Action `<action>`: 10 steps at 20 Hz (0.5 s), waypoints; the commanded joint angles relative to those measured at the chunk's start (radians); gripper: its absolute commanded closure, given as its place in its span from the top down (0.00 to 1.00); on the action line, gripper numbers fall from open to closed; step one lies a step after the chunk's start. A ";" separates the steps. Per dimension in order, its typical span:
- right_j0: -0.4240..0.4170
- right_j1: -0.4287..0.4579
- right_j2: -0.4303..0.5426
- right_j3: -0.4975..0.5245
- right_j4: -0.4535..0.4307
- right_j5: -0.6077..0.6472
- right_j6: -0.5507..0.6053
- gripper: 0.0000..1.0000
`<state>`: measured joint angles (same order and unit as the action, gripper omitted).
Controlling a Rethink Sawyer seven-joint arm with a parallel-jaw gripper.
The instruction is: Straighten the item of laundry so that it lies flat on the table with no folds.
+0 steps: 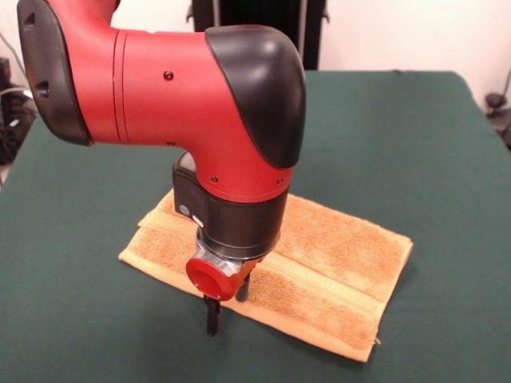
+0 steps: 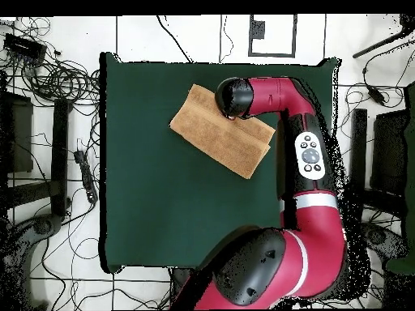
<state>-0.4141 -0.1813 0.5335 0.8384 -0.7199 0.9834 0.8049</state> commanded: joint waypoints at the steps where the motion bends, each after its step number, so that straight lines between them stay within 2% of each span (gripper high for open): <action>1: 0.054 0.119 -0.014 0.041 -0.028 0.053 -0.123 1.00; 10: 0.035 0.130 -0.007 0.056 -0.036 -0.009 -0.143 1.00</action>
<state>-0.4115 -0.1796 0.5309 0.8336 -0.7195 0.9834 0.8049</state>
